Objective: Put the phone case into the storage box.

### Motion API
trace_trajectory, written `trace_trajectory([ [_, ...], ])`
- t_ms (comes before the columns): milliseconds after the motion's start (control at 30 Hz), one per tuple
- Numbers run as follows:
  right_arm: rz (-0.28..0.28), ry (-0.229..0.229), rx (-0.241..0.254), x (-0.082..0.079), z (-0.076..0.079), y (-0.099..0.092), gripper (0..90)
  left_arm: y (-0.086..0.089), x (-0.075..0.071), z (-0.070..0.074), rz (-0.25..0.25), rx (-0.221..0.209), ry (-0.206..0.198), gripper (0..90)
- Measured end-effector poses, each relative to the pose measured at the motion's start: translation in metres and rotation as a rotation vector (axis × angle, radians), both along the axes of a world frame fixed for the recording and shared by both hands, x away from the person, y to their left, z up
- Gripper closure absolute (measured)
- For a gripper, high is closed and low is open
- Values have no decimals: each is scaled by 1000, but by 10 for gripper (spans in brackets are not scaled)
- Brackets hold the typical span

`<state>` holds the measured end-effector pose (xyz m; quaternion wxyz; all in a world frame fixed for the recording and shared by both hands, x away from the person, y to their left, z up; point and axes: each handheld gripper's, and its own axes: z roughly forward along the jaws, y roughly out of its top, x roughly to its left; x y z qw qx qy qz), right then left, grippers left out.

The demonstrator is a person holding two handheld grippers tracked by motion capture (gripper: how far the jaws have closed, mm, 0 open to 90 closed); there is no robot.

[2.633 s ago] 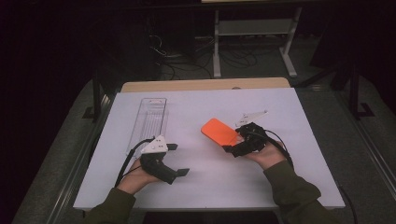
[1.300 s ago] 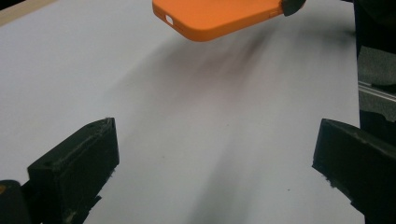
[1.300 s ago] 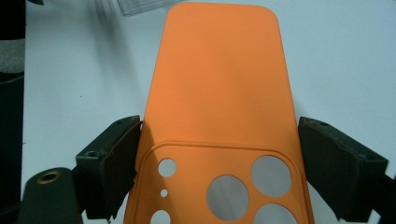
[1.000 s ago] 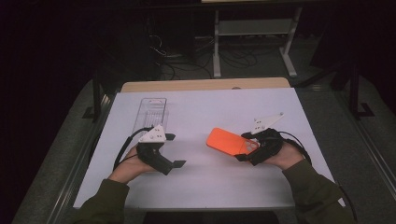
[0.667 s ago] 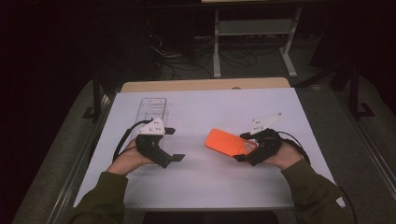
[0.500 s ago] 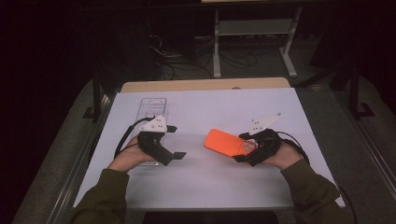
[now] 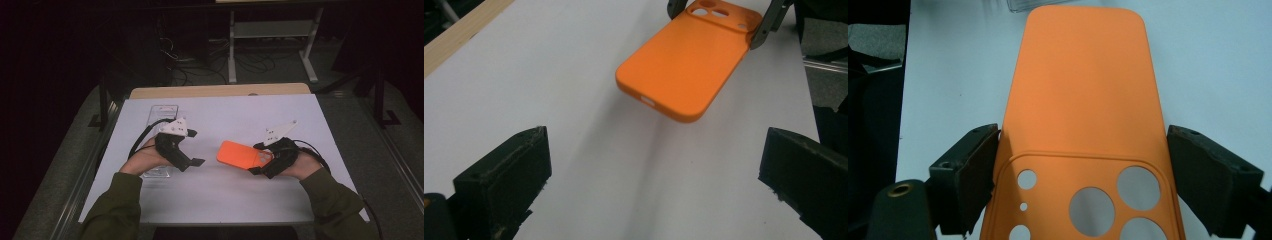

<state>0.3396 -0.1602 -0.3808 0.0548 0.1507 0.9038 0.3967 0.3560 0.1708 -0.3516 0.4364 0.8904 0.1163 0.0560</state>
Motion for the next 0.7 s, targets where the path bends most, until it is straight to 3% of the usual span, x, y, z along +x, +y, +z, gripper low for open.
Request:
trace_trajectory([
  [133,7,11,8,2,3,2,148,-9,4,3,-18,10,-10,0],
  [400,33,1,-4,7,8,10,148,-20,10,7,-37,-14,-8,0],
  [467,38,22,-3,8,8,15,148,-21,10,7,-42,-14,-8,0],
  [700,71,28,-33,15,2,27,148,-21,10,6,-61,-17,-10,0],
])
